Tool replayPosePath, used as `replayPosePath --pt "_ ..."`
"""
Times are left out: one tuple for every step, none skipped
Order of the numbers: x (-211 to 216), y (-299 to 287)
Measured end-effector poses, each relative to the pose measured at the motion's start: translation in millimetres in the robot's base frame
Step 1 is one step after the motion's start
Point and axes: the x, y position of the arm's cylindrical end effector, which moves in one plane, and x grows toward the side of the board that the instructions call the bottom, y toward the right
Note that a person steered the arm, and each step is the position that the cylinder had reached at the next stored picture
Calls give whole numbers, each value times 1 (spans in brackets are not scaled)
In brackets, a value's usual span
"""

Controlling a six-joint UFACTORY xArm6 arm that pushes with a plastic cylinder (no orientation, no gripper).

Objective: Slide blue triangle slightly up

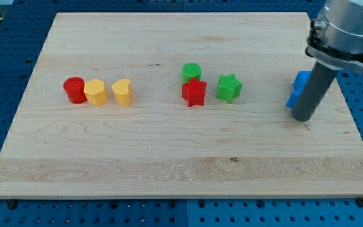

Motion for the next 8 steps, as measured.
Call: replayPosePath --pt "17 31" --pt "-3 57" --pt "-16 51" --pt "-16 22" --pt "-22 -3" --pt "-32 -5" --pt "-37 -5" --pt "-38 -5"
